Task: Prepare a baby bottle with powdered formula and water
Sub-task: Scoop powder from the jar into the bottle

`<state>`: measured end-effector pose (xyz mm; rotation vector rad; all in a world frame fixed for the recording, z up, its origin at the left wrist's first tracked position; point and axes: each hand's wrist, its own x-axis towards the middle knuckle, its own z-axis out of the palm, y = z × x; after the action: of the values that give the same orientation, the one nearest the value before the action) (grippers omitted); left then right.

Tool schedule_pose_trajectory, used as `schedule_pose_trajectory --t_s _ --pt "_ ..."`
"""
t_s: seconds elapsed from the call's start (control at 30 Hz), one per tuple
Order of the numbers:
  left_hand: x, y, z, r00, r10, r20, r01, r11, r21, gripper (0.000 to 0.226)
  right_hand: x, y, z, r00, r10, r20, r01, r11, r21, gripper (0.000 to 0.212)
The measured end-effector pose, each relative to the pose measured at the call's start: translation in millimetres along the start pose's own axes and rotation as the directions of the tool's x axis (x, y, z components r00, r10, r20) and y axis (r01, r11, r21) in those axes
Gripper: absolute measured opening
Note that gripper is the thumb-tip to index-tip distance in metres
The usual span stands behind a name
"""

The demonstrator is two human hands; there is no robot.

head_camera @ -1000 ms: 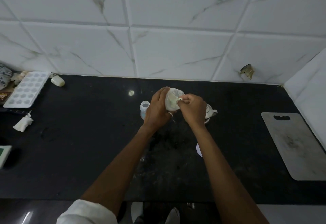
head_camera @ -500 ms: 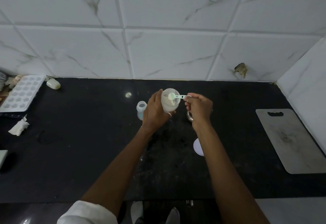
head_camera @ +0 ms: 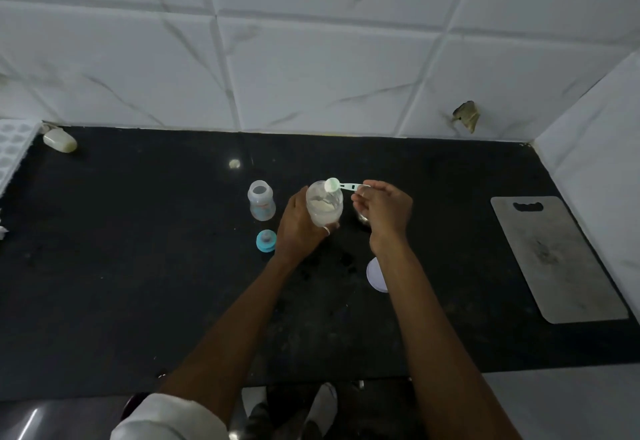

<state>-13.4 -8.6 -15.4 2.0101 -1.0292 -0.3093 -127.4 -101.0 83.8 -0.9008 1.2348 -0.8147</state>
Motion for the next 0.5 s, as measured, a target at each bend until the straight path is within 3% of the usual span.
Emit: schedule_pose_trajectory --t_s 0.27,0.4,0.5 --pt "-3.2 -10.1 8.7 0.998 -0.053 0.016 0.054 0.998 -0.038 0.085 5.4 16.5 4.5 0.998 0.057 0.029 -0.058 0.997 0.044 0.011" --pt "-7.4 -10.9 10.6 0.993 -0.101 0.058 0.100 0.995 0.020 0.120 4.8 17.2 4.2 0.998 0.061 0.021 -0.062 0.997 0.053 0.011" --pt "-17.9 -1.0 6.9 0.991 -0.134 0.029 0.133 0.991 0.011 0.130 1.8 9.3 6.9 0.999 0.053 0.012 -0.054 0.996 0.071 0.010"
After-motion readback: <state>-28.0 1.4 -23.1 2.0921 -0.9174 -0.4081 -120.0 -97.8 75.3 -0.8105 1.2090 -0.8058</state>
